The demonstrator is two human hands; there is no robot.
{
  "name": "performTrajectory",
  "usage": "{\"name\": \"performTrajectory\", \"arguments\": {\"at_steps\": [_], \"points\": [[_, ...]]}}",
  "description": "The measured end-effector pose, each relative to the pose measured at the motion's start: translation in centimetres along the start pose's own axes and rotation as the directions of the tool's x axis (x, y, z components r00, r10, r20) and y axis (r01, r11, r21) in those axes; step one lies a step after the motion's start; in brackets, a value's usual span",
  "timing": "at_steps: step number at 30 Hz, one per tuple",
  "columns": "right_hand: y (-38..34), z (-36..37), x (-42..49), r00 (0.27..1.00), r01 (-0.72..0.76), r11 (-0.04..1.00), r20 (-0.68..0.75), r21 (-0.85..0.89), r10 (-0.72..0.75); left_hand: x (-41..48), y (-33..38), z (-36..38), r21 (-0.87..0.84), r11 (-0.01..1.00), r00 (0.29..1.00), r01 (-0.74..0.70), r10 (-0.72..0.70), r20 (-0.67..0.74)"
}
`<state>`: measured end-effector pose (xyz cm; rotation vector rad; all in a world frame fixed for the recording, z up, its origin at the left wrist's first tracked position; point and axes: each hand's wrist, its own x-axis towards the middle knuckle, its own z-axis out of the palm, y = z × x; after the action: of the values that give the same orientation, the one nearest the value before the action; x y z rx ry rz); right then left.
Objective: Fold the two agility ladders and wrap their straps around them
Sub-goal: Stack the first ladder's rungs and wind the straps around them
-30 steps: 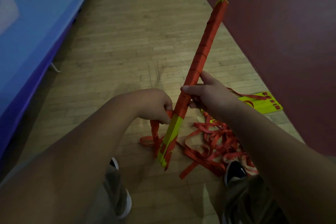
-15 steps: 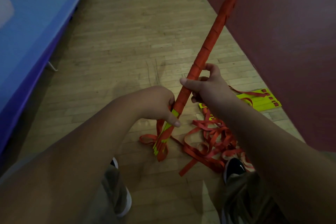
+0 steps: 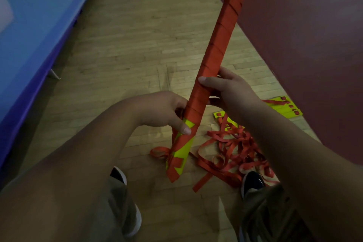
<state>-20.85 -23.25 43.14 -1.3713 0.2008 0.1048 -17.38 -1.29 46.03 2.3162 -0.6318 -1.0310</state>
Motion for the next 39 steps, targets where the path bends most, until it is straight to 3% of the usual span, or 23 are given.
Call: {"name": "performTrajectory", "arguments": {"at_steps": [7,18,30,39], "points": [[0.6,0.1,0.3,0.997,0.016,0.998,-0.068,-0.065,-0.020,0.8,0.3,0.7,0.208,0.978,0.995,0.034,-0.014,-0.095],[1.0,0.3,-0.1,0.986,0.024,0.988,-0.162,-0.154,-0.049,1.5,0.8,1.7,0.351,0.928,0.984,0.126,-0.072,-0.165],[1.5,0.4,0.1,0.955,-0.017,0.984,-0.295,-0.179,-0.038,2.3,1.8,3.5,0.396,0.888,0.947,0.234,-0.116,-0.299],[1.1,0.0,0.3,0.957,-0.033,0.979,-0.288,-0.200,-0.027,2.0,2.1,3.7,0.263,0.950,0.969,0.168,-0.109,-0.222]]}}
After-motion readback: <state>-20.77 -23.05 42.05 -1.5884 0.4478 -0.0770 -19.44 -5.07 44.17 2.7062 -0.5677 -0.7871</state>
